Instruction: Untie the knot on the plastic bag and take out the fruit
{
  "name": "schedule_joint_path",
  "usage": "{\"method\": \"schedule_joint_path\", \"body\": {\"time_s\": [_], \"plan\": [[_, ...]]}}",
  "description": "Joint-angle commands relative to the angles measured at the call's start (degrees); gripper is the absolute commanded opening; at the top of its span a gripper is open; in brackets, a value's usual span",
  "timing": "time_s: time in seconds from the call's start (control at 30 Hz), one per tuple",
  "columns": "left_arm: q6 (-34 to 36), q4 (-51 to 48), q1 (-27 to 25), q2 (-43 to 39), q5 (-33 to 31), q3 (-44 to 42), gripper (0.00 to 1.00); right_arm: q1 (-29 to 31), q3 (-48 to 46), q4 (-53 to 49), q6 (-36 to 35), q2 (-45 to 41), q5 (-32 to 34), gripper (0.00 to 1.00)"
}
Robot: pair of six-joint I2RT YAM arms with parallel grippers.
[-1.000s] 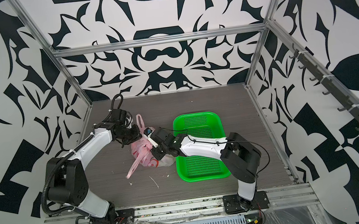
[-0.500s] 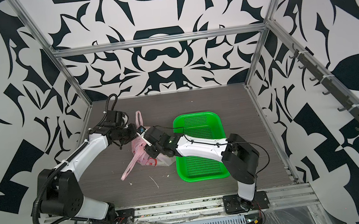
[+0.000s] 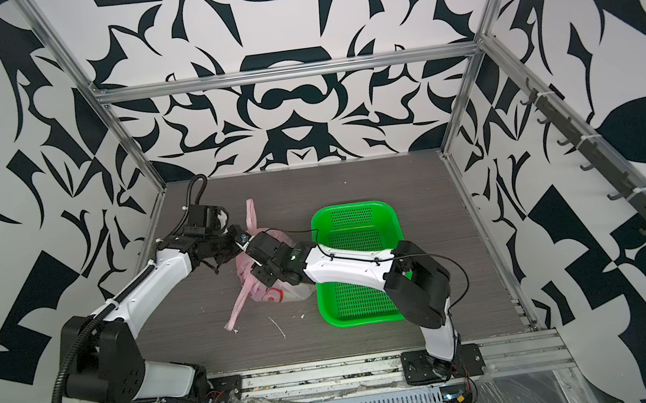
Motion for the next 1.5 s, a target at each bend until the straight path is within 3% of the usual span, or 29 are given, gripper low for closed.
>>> {"method": "schedule_joint_path", "body": {"time_s": [0.0, 0.07, 0.1, 0.37, 0.6, 1.07, 1.2, 1.47], "plan": [[-1.1, 1.6, 0.1, -1.6, 0.0, -1.2, 0.00, 0.2, 2.8, -0.9, 0.5, 0.4, 2.5, 0.22], [-1.0, 1.9, 0.6, -1.5, -0.6, -1.5, 0.00, 0.2, 2.8, -0.9, 0.9, 0.0, 2.5, 0.03], [-1.1, 2.2, 1.1, -1.5, -0.8, -1.8, 0.00, 0.2, 2.4, -0.8, 1.1, -0.4, 2.7, 0.00], [-2.6, 6.5, 7.9, -0.8, 1.1, -4.5, 0.00, 0.2, -2.3, 0.7, 2.7, -5.1, 2.1, 0.00], [-2.2, 7.2, 10.8, -1.0, 1.3, -4.7, 0.00, 0.2, -7.6, -0.2, 4.9, -9.9, 4.4, 0.00], [-1.3, 9.1, 24.9, -1.6, 5.2, -7.1, 0.00, -1.2, -18.6, -1.4, 9.8, -22.3, 10.0, 0.00], [-0.8, 8.8, 28.1, -2.7, 7.3, -7.9, 0.00, -1.3, -17.9, -1.8, 9.9, -22.3, 9.2, 0.00], [-2.1, 8.7, 28.5, -7.9, 10.2, -11.6, 0.00, -1.3, -12.3, -5.2, 8.9, -19.7, 7.4, 0.04]]}}
